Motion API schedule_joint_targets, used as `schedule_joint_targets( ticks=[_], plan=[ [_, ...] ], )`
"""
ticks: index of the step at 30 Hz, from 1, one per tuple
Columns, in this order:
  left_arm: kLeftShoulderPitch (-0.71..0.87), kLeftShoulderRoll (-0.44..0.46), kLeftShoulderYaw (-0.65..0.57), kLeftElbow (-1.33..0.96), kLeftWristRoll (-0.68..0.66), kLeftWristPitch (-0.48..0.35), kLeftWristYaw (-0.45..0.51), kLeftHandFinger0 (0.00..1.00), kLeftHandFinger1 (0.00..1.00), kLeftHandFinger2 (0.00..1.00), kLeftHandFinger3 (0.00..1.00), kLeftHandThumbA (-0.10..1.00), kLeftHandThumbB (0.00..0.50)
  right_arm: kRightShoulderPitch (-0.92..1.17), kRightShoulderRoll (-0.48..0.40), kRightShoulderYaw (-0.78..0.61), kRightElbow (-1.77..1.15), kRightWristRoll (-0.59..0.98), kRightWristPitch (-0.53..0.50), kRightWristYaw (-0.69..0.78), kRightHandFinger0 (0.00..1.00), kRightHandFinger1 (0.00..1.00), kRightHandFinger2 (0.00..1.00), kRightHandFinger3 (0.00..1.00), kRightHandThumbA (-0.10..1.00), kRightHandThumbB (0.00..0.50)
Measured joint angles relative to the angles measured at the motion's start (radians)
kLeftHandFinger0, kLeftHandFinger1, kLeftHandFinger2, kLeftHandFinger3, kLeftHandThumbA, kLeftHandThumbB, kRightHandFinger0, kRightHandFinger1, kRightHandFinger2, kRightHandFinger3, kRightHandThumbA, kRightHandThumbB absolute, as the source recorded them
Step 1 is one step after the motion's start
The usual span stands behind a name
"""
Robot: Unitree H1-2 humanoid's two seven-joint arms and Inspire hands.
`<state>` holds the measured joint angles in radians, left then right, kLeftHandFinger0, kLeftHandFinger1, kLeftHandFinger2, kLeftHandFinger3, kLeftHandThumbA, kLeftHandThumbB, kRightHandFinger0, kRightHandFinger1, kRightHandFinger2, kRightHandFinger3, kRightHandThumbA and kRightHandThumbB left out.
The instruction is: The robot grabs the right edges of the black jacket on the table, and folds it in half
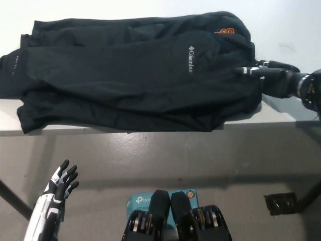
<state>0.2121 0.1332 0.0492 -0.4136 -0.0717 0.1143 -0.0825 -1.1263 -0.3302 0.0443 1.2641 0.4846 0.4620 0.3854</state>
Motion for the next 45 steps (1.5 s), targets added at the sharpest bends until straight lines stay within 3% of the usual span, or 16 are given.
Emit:
schedule_joint_targets(
  ticks=[3, 4, 8, 9, 10, 12, 13, 14, 15, 16, 18, 20, 26, 32, 40, 45],
  plan=[
    [0.001, -0.002, -0.002, 0.0, 0.0, 0.0, 0.0, 1.0, 1.0, 1.0, 1.0, 0.9, 0.0, -0.022, 0.041, 0.001, 0.016, -0.026, 0.0, -0.005, 0.96, 1.0, 1.0, 1.0, 1.0, 0.5],
    [0.001, -0.003, -0.002, 0.0, 0.0, 0.0, 0.0, 1.0, 1.0, 1.0, 1.0, 0.91, 0.0, -0.024, 0.045, 0.001, 0.017, -0.029, 0.0, -0.006, 0.31, 0.59, 0.88, 1.0, 0.76, 0.5],
    [0.0, -0.003, -0.001, 0.0, 0.0, -0.001, 0.0, 1.0, 1.0, 1.0, 1.0, 0.91, 0.0, -0.043, 0.107, 0.002, 0.033, -0.072, 0.0, -0.053, 0.29, 0.58, 0.83, 0.99, 0.74, 0.5],
    [-0.001, -0.003, -0.001, 0.0, 0.0, -0.001, 0.0, 1.0, 1.0, 1.0, 1.0, 0.93, 0.015, -0.043, 0.115, 0.002, 0.034, -0.077, 0.0, -0.058, 0.01, 0.08, 0.32, 0.81, -0.05, 0.333],
    [-0.001, -0.003, -0.001, 0.0, 0.002, -0.001, 0.0, 1.0, 1.0, 1.0, 1.0, 0.93, 0.004, -0.043, 0.138, -0.008, 0.034, -0.084, -0.004, -0.087, 0.0, 0.1, 0.48, 0.92, -0.1, 0.259],
    [-0.001, -0.003, -0.001, 0.0, 0.002, -0.001, 0.0, 1.0, 1.0, 1.0, 1.0, 0.91, 0.0, -0.038, 0.164, -0.025, 0.03, -0.089, -0.014, -0.127, 0.0, 0.14, 0.65, 0.96, -0.1, 0.185],
    [-0.001, -0.003, 0.0, 0.0, 0.002, -0.001, 0.0, 1.0, 1.0, 1.0, 1.0, 0.9, 0.0, -0.034, 0.18, -0.034, 0.028, -0.092, -0.019, -0.148, 0.0, 0.17, 0.68, 0.86, -0.1, 0.166],
    [-0.001, -0.003, 0.0, 0.0, 0.002, -0.001, 0.0, 1.0, 1.0, 1.0, 1.0, 0.89, 0.0, -0.03, 0.197, -0.045, 0.024, -0.098, -0.026, -0.176, 0.0, 0.19, 0.71, 0.55, -0.1, 0.15],
    [-0.001, -0.003, 0.0, 0.0, 0.002, -0.001, 0.0, 1.0, 1.0, 1.0, 1.0, 0.89, 0.0, -0.027, 0.207, -0.052, 0.02, -0.102, -0.031, -0.198, 0.0, 0.25, 0.79, 0.49, -0.1, 0.157],
    [-0.001, -0.003, 0.0, 0.0, 0.002, -0.001, 0.0, 1.0, 1.0, 1.0, 1.0, 0.91, 0.0, -0.024, 0.22, -0.063, 0.012, -0.105, -0.037, -0.219, 0.0, 0.24, 0.81, 0.73, -0.1, 0.145],
    [-0.001, -0.003, 0.001, 0.0, 0.002, -0.001, 0.0, 1.0, 1.0, 1.0, 1.0, 0.93, 0.0, -0.015, 0.239, -0.093, -0.009, -0.108, -0.054, -0.265, 0.0, 0.27, 0.81, 0.47, -0.1, 0.138],
    [-0.001, -0.003, 0.001, 0.0, 0.003, -0.001, 0.0, 1.0, 1.0, 1.0, 1.0, 0.93, 0.0, -0.002, 0.253, -0.123, -0.034, -0.113, -0.07, -0.308, 0.0, 0.35, 0.87, 0.44, -0.1, 0.11],
    [-0.001, -0.002, 0.006, -0.001, 0.003, -0.001, 0.0, 1.0, 1.0, 1.0, 1.0, 0.95, 0.0, 0.05, 0.269, -0.239, -0.117, -0.12, -0.148, -0.422, 0.0, 0.43, 0.93, 1.0, -0.1, 0.123],
    [0.001, -0.002, 0.009, -0.003, 0.003, -0.001, 0.0, 1.0, 1.0, 1.0, 1.0, 0.96, 0.0, 0.076, 0.268, -0.406, -0.168, -0.097, -0.22, -0.492, 0.0, 0.46, 0.93, 1.0, -0.1, 0.08],
    [-0.001, -0.002, 0.011, -0.002, 0.003, -0.001, 0.0, 1.0, 1.0, 1.0, 1.0, 0.97, 0.0, 0.086, 0.231, -0.568, -0.302, -0.051, -0.242, -0.543, 0.0, 0.13, 0.8, 1.0, -0.1, 0.087],
    [-0.006, -0.001, 0.013, -0.002, 0.003, -0.001, 0.0, 1.0, 1.0, 1.0, 1.0, 0.96, 0.0, 0.079, 0.172, -0.589, -0.355, -0.041, -0.241, -0.562, 0.0, 0.2, 0.86, 0.76, -0.1, 0.101]
  ],
)
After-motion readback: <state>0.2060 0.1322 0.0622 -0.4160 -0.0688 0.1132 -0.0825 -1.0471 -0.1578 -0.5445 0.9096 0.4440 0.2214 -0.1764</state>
